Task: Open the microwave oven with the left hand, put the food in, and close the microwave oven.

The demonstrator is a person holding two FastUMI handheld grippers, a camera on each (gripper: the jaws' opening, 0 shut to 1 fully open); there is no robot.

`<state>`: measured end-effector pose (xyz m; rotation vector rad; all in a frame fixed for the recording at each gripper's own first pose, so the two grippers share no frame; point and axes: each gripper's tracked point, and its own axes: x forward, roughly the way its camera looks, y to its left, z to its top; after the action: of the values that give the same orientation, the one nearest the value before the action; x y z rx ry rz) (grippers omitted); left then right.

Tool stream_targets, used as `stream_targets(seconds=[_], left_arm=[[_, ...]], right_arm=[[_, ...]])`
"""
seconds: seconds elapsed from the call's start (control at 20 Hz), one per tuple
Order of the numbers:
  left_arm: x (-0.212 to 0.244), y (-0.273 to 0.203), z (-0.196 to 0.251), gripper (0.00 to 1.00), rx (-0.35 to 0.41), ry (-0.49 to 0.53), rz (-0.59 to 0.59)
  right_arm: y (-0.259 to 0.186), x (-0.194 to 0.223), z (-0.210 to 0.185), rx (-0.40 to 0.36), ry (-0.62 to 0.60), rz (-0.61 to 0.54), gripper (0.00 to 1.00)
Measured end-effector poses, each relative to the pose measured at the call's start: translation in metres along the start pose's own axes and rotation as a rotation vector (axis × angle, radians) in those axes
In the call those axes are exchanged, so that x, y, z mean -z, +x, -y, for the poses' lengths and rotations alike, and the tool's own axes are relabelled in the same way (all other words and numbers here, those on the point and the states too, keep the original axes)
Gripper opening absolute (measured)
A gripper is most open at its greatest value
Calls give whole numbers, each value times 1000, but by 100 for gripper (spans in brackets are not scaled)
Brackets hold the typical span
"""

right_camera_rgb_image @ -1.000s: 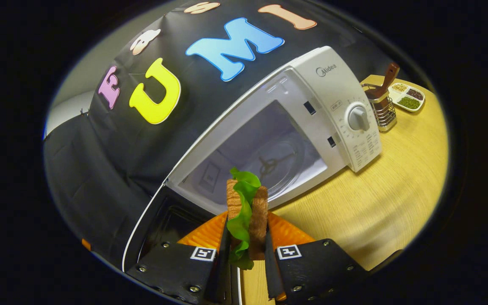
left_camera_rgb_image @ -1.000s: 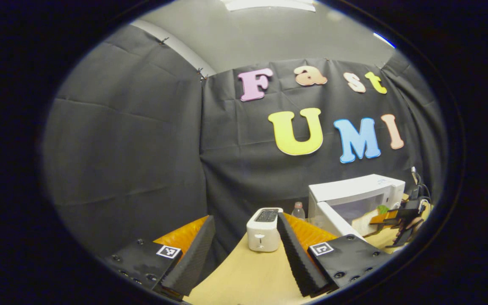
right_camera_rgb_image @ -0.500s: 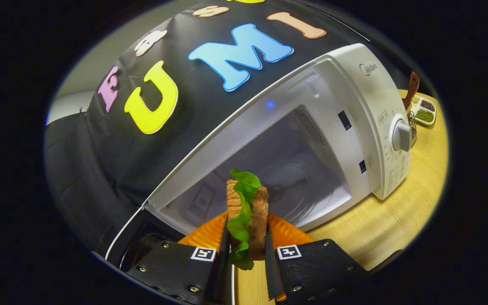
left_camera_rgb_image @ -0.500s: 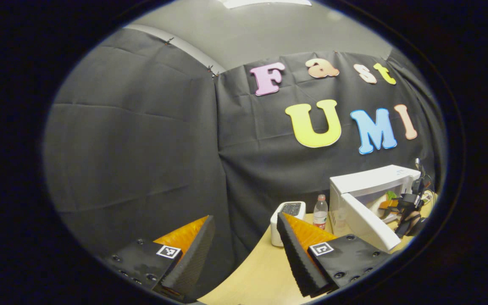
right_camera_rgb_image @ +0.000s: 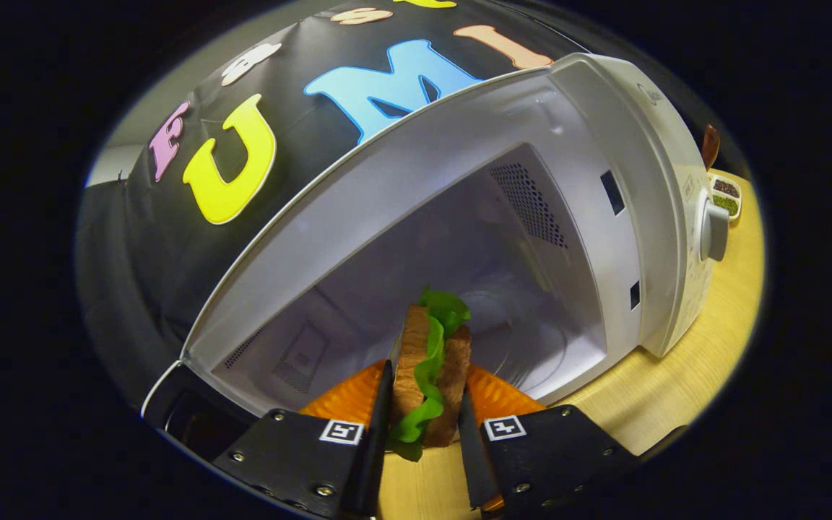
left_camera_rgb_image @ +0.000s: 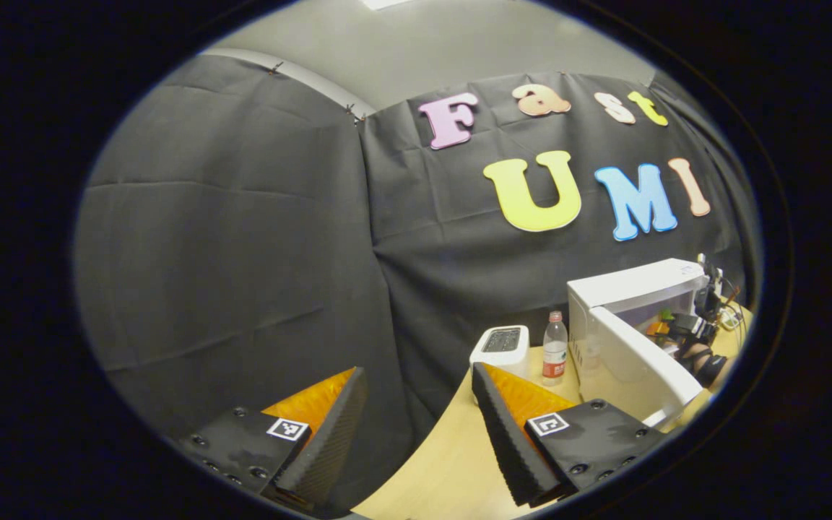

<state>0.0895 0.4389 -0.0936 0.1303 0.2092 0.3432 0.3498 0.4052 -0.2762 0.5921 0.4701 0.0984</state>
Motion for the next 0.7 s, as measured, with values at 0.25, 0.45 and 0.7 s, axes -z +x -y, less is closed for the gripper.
stream_targets(seconds=[0.25, 0.45, 0.7], left_arm=[[4, 5, 8, 93, 13, -15, -4], [9, 4, 15, 93, 24, 7, 0], [12, 1, 22, 93, 33, -9, -4]], right_arm=[[4, -5, 4, 70, -236, 30, 78], [-1, -12, 18, 137, -329, 56, 99], [-14, -36, 24, 157, -391, 106, 99]])
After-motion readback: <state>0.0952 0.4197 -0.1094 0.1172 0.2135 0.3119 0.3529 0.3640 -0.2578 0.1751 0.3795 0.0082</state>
